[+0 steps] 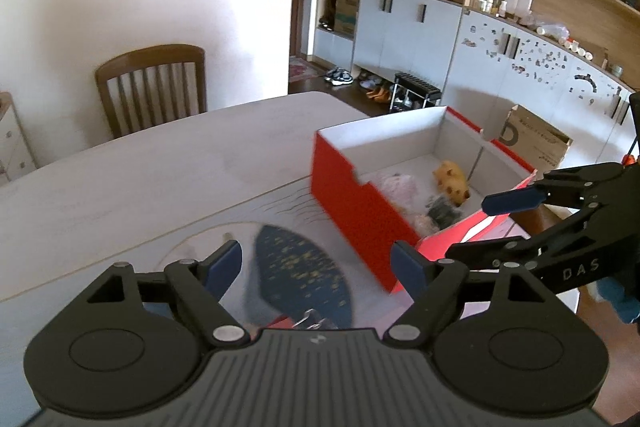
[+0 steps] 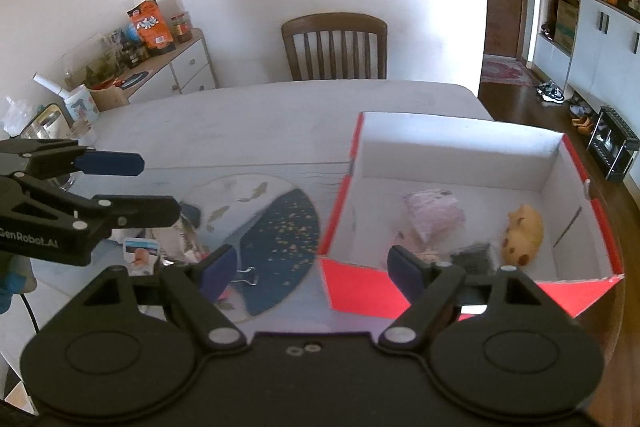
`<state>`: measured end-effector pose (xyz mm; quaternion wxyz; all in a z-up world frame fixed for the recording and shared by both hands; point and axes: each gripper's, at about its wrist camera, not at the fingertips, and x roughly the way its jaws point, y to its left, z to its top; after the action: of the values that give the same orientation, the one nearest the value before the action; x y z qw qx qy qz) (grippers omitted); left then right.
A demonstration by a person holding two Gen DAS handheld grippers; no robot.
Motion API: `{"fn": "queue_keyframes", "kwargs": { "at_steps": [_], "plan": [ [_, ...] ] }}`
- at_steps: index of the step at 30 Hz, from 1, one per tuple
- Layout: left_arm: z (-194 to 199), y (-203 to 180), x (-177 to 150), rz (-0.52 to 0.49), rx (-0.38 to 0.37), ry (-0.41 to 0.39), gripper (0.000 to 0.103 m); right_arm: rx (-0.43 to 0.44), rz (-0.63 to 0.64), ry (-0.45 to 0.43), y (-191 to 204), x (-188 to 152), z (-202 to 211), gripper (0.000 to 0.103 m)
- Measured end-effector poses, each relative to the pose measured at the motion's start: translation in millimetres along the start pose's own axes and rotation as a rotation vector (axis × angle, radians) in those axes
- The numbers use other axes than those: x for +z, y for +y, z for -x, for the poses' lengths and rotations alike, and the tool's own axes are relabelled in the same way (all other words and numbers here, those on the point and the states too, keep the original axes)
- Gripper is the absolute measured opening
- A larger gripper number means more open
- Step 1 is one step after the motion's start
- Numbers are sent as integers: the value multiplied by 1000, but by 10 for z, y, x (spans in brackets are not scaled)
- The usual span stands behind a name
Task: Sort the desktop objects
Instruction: 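Move both tools out of the box back over the table pile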
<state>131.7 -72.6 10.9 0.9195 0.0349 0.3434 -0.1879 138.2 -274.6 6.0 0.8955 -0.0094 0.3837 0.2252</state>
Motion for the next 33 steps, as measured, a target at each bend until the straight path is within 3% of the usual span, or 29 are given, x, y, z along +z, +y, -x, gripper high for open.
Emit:
{"fn": "queue_keyframes", "kwargs": {
  "at_steps": [5, 7, 9, 19, 33],
  "plan": [
    [134, 243, -149, 18, 18, -9, 85, -1, 7, 2, 239, -3, -64, 83],
    [173, 338, -196, 28, 24, -13, 89, -2, 9, 5, 336, -6, -101, 83],
    [217, 439, -250, 39, 32, -19, 100, -2, 9, 8, 426, -5, -136, 83],
    [422, 1044, -518, 80, 71, -27, 103, -4, 28, 30, 785, 14, -332, 83],
    [332, 1749, -911, 19, 148, 10, 103, -44, 32, 73, 1060, 17, -670, 83]
  ]
}}
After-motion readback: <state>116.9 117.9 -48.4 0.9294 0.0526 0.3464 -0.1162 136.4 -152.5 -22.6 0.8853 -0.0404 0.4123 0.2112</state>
